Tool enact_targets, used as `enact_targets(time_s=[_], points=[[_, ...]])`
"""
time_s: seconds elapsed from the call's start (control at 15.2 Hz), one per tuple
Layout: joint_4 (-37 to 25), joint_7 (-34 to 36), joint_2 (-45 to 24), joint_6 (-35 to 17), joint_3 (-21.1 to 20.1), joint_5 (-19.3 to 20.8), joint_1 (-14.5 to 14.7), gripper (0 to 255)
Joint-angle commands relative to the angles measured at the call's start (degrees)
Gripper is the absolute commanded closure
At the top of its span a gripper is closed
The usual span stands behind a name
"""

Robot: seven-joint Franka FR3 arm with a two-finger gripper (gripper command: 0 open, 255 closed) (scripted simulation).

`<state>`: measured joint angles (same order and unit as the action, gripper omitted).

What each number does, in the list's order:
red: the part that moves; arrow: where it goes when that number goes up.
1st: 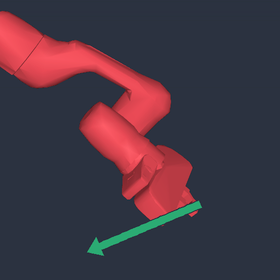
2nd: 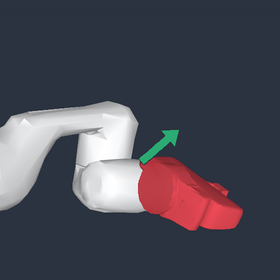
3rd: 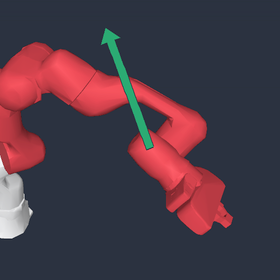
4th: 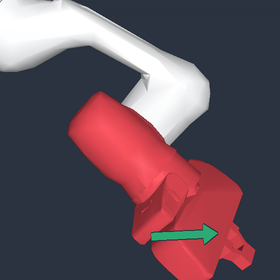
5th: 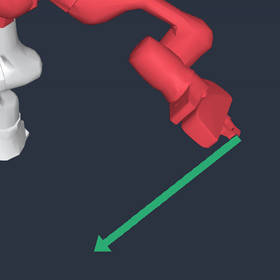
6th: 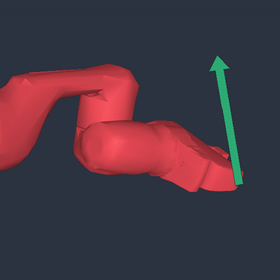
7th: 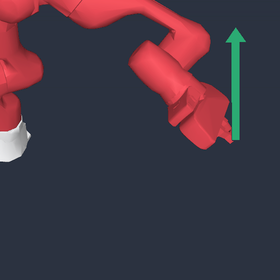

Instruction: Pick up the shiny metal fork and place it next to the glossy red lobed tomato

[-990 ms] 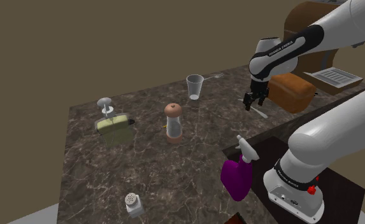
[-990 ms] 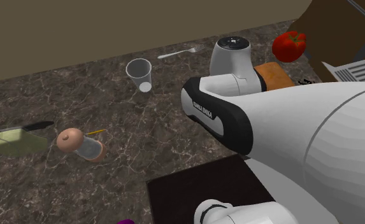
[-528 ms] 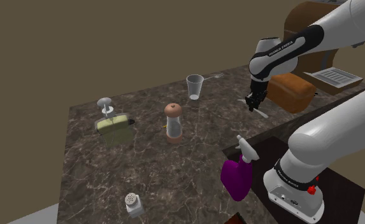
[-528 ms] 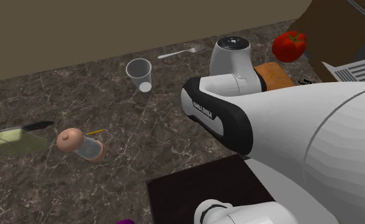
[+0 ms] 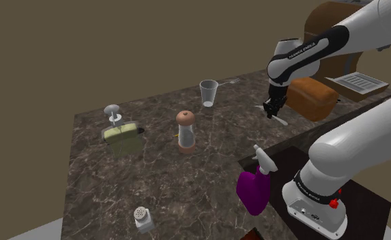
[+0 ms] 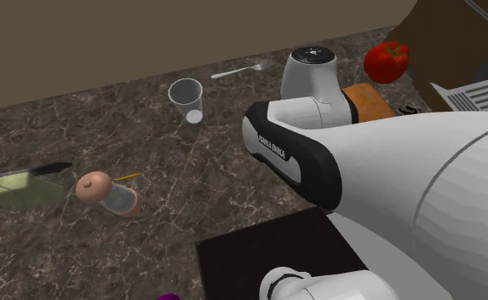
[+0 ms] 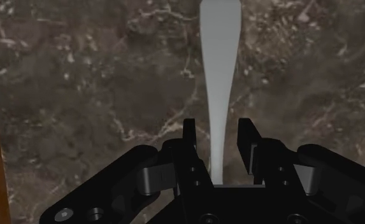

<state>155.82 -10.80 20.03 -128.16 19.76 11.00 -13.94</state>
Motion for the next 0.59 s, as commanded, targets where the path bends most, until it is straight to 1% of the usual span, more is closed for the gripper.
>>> enact_targets(time_s=[0.0,0.53], points=[[-0.6,0.1,1.3,1.9,-0.3,0.0,-0.1,255],[-3.8,0.4,5.9,9.7,-1.4,0.0,-0.3,255]])
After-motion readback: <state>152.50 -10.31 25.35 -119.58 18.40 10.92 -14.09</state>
